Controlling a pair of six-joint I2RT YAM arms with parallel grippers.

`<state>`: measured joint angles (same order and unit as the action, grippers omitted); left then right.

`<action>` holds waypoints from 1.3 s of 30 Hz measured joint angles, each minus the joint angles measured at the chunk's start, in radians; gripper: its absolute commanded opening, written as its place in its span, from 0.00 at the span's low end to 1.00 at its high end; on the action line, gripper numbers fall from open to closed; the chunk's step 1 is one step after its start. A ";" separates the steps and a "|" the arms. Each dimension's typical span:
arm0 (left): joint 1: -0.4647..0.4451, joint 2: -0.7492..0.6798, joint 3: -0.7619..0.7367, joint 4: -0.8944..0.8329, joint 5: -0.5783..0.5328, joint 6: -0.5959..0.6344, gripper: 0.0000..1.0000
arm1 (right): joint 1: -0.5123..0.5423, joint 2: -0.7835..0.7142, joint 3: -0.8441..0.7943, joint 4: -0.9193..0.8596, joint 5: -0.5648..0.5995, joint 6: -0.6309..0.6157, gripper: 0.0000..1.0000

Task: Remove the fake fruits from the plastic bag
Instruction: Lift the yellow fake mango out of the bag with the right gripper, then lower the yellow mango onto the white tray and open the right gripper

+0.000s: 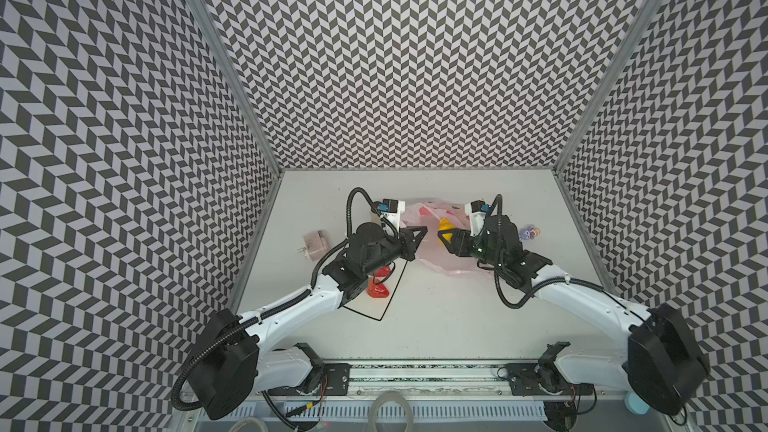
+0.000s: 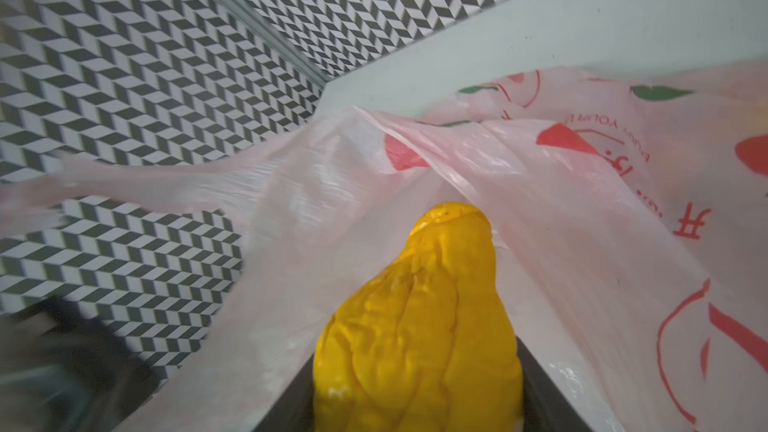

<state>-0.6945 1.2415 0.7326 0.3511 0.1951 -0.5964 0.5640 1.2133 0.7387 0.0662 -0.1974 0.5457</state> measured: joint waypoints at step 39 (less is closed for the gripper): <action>0.335 0.156 0.153 -0.160 0.273 0.208 0.00 | 0.694 0.708 0.423 0.068 0.359 -0.529 0.46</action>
<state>-0.3592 1.3975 0.8860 0.1913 0.4679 -0.3889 1.2583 1.9213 1.1614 0.1345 0.1616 0.0162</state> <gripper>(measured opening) 0.047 0.559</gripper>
